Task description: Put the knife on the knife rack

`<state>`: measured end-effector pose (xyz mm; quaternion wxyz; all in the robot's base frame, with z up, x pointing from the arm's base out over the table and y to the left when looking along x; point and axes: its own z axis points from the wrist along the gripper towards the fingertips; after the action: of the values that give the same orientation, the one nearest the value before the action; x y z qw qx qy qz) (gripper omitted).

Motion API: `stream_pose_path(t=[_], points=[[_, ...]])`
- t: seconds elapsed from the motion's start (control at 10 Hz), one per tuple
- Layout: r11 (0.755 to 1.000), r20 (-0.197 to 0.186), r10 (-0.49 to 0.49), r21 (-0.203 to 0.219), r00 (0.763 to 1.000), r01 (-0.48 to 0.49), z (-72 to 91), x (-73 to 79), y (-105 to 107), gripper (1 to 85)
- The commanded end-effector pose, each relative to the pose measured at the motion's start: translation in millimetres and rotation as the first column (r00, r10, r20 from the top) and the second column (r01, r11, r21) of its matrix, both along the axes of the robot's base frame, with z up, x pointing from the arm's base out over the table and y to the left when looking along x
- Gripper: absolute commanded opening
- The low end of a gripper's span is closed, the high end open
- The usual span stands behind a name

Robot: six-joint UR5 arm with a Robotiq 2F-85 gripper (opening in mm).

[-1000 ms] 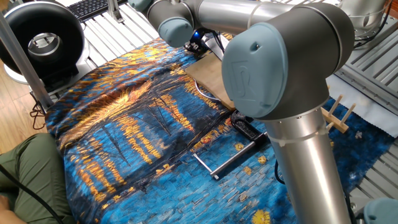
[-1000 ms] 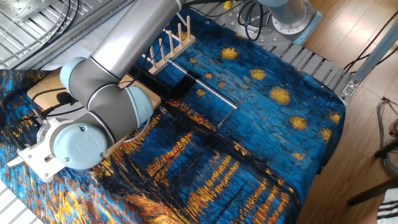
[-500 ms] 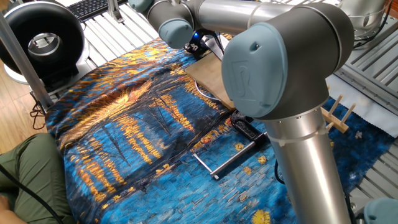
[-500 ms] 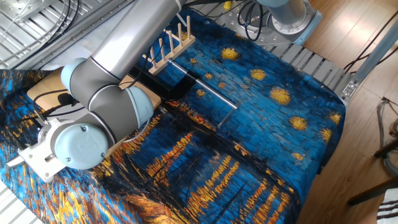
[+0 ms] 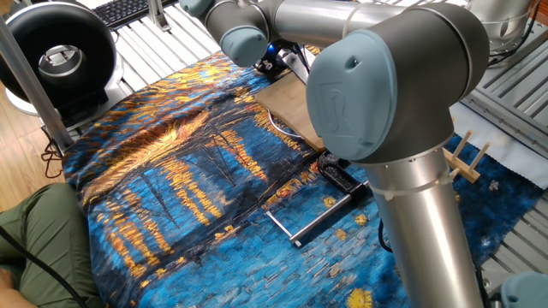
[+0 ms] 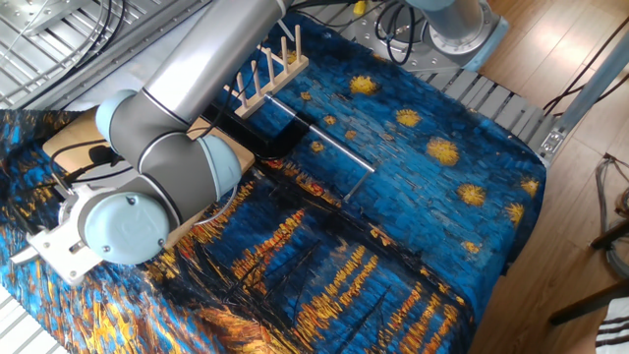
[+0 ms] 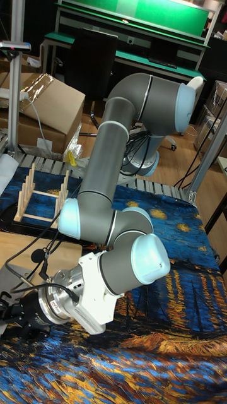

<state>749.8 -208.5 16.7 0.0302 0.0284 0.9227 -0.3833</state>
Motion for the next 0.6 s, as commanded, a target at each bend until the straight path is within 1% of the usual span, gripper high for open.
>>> stream_pose_path(t=[0.0, 0.1, 0.2, 0.3, 0.4, 0.5], points=[[1.0, -0.01, 0.001, -0.011, 1.0, -0.001, 2.9, -3.2, -7, 36.3], [1.0, -0.008, 0.007, -0.011, 1.0, -0.008, 3.4, -2.9, -11, 32.3], [0.999, 0.017, 0.033, 0.01, 0.999, -0.033, 1.0, 4.0, -15, 27.3], [0.999, 0.015, 0.024, -0.034, 1.0, -0.023, 10.6, 2.7, -25, 7.7], [0.999, 0.025, 0.025, -0.04, 0.999, -0.024, 12.8, 4.5, -27, 1.0], [0.999, 0.02, 0.031, -0.032, 0.999, -0.031, 12.6, 4.8, -26, 1.3]])
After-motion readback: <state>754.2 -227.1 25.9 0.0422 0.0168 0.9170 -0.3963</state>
